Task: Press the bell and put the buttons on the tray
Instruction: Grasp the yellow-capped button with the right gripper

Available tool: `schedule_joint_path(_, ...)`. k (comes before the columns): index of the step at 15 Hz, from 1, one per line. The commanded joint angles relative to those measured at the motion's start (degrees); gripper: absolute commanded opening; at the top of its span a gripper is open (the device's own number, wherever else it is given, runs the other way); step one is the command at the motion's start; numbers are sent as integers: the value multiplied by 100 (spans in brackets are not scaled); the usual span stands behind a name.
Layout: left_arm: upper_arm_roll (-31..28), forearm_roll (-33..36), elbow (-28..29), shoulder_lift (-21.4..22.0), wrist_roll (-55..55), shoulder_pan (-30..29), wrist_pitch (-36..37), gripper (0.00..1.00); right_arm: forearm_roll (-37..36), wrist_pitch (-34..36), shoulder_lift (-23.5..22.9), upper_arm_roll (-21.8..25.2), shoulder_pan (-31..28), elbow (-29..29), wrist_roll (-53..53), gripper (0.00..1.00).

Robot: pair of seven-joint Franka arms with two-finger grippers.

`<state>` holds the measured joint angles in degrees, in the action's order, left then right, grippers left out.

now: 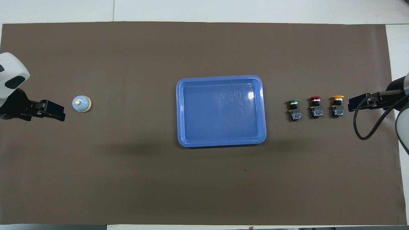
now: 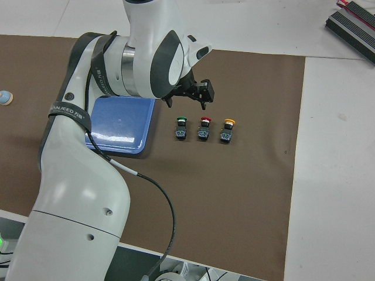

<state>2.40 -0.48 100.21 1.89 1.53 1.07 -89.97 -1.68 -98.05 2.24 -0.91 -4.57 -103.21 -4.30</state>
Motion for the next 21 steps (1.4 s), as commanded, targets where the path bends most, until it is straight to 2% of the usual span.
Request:
schedule_joint_path(1, -37, 48, -116, 13, -100, -10, 120, 100, 1, -582, -345, -50, -280, -226, -177, 100)
schedule_joint_path(4, -46, 48, -116, 84, -109, -10, 120, 100, 1, -1424, -1048, -50, -527, -226, -168, 100)
schedule_joint_path(6, -46, 48, -116, 110, -109, -10, 129, 100, 1, -2040, -1321, -50, -537, -243, -159, 100)
schedule_joint_path(10, -46, 48, -116, 172, -109, -10, 120, 100, 1, -2377, -1884, -50, -676, -243, -168, 100)
schedule_joint_path(13, -46, 48, -116, 216, -109, -10, 129, 100, 1, -2403, -1999, -50, -712, -348, -186, 100)
schedule_joint_path(21, -38, 48, -116, 224, -101, -10, 129, 100, 1, -3008, -1824, -50, -809, -1305, -212, 100)
